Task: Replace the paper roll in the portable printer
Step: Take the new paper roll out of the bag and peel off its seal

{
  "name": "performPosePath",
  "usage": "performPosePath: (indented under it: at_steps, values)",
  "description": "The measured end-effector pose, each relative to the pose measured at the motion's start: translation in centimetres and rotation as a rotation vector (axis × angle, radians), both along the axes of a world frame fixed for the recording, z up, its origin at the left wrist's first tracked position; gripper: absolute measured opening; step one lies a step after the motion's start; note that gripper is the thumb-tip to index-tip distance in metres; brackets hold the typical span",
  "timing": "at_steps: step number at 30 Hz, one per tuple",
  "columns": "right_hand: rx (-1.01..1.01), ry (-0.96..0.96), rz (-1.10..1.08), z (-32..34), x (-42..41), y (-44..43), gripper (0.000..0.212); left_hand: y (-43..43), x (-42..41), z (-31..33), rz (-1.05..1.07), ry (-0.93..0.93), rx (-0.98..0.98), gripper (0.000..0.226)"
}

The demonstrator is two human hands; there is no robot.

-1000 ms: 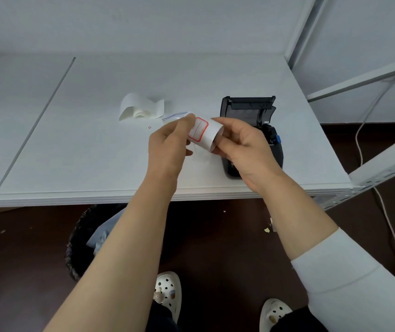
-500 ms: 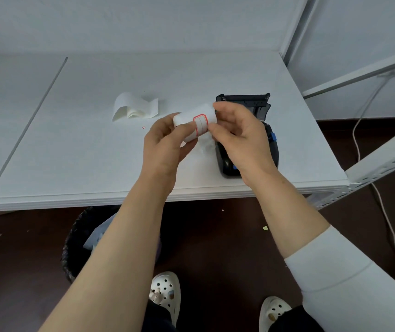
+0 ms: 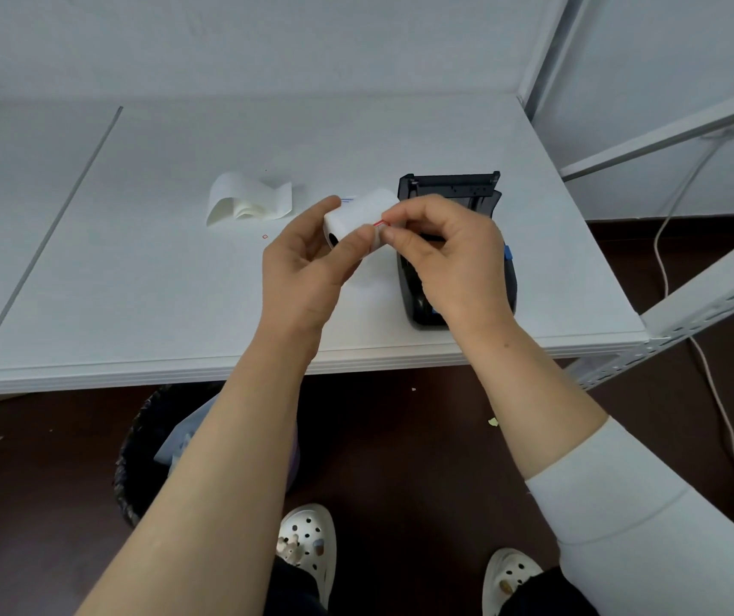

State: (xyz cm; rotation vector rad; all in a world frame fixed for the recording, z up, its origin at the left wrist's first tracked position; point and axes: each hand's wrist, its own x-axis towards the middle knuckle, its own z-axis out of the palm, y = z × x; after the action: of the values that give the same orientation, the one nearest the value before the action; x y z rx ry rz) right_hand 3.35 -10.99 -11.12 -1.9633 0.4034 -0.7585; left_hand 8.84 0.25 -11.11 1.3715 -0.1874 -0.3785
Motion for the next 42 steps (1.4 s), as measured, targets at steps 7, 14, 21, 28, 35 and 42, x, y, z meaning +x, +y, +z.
performPosePath:
  at_steps: [7, 14, 21, 28, 35, 42]
  values:
    - [-0.030, 0.034, 0.003, 0.2, 0.0, -0.2, 0.008, 0.0, 0.2, -0.5, 0.025, -0.035, 0.048, 0.045]
    - [0.007, 0.092, 0.050, 0.3, 0.0, -0.7, 0.006, 0.1, 0.5, -1.1, 0.026, -0.106, 0.110, 0.054]
    - [-0.011, 0.138, 0.120, 0.8, -0.1, -1.0, 0.005, 0.3, 0.7, -1.1, 0.004, -0.105, 0.114, 0.058]
    - [0.012, 0.128, 0.102, 0.6, -0.2, -1.2, 0.015, 0.5, 0.7, -0.9, -0.018, -0.082, 0.074, 0.056]
    - [-0.279, 0.031, 0.020, 0.1, -0.2, -1.6, 0.009, 0.4, 0.4, -0.8, -0.003, -0.083, 0.086, 0.057]
    - [-0.402, 0.113, 0.034, 0.4, -0.3, -1.3, 0.007, 0.5, 0.5, -0.6, -0.014, -0.096, 0.125, 0.063]
